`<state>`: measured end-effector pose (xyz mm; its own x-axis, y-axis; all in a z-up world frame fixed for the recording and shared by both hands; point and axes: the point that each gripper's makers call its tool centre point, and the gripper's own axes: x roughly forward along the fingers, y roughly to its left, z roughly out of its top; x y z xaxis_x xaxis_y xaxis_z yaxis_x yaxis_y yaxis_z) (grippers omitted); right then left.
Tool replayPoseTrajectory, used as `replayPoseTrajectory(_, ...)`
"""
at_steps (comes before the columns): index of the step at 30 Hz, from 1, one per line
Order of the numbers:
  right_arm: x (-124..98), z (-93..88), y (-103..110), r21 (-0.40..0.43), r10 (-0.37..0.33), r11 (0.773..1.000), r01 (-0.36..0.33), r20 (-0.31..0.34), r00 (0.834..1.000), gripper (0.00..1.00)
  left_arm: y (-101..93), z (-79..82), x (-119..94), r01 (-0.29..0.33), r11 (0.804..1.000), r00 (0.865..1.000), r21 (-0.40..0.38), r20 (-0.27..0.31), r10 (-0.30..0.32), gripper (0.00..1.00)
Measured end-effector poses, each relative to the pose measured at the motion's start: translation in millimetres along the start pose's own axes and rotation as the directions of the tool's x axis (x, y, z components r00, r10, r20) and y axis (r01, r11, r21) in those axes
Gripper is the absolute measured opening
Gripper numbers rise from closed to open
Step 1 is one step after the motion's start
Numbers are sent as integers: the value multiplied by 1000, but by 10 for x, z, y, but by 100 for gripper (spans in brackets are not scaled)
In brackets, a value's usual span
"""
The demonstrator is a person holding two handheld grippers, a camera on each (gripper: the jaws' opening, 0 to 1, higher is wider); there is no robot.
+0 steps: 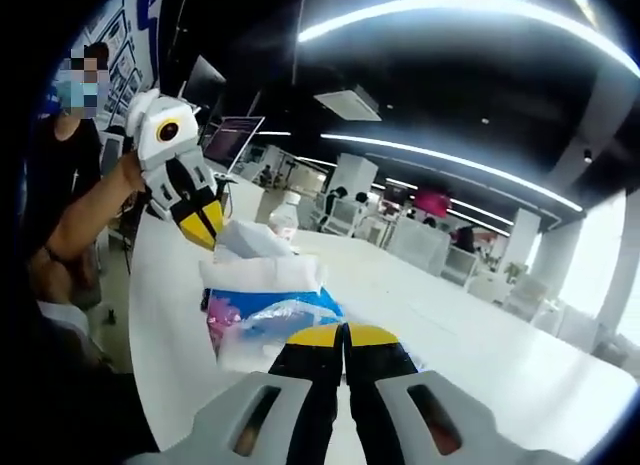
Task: Arrange the tabletop items into an orderly group along one side of the table until the central work area is clear of visible clutter.
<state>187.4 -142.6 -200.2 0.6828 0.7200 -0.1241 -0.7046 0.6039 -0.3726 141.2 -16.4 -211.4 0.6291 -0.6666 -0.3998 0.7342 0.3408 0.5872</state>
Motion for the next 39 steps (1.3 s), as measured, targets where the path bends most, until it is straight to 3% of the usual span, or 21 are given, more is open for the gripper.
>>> replayPoseTrajectory(30,-149,-266,-637,0,-53,999,53,-33,998,0,4,331,588,34,999,999,21,30,-34,0)
replayPoseTrajectory(39,-189,-321,-878,-2,-87,996,87,-44,995,0,-20,457,801,75,996,997,51,23,-77,0)
